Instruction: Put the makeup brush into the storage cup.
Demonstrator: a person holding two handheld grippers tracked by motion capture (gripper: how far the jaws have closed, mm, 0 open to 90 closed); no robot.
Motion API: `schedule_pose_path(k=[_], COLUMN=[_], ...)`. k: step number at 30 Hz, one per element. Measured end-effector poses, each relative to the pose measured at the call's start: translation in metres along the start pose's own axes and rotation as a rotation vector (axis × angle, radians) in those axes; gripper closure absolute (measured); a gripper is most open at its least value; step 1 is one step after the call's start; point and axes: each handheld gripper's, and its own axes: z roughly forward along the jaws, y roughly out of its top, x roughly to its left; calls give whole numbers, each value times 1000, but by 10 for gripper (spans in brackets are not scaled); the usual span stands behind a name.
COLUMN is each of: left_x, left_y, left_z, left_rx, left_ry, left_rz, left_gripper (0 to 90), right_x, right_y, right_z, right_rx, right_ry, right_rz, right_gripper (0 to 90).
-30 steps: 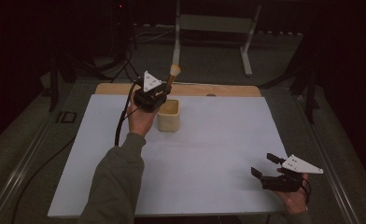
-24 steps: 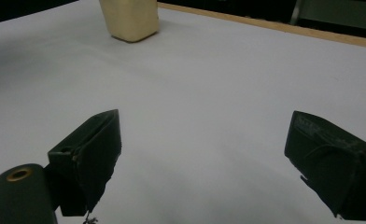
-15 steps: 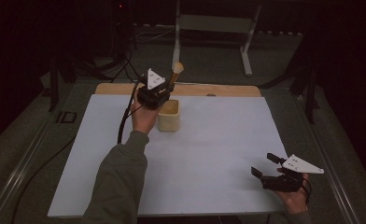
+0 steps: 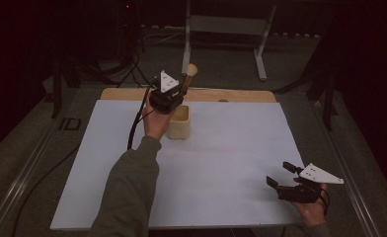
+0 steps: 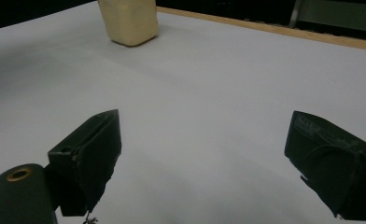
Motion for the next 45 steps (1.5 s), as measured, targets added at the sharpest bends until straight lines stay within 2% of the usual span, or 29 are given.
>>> schedule_pose_path(k=[29,45], left_x=[3,6], left_y=[-14,-23], left_z=[18,18], left_rx=[40,59], left_ry=[3,6], left_rz=[-15,-25], left_gripper=[748,748], right_x=[-1,0], right_y=[0,0], right_z=[0,1], right_rx=[-2,2], right_ry=[2,5], right_rz=[6,1], right_gripper=[108,108])
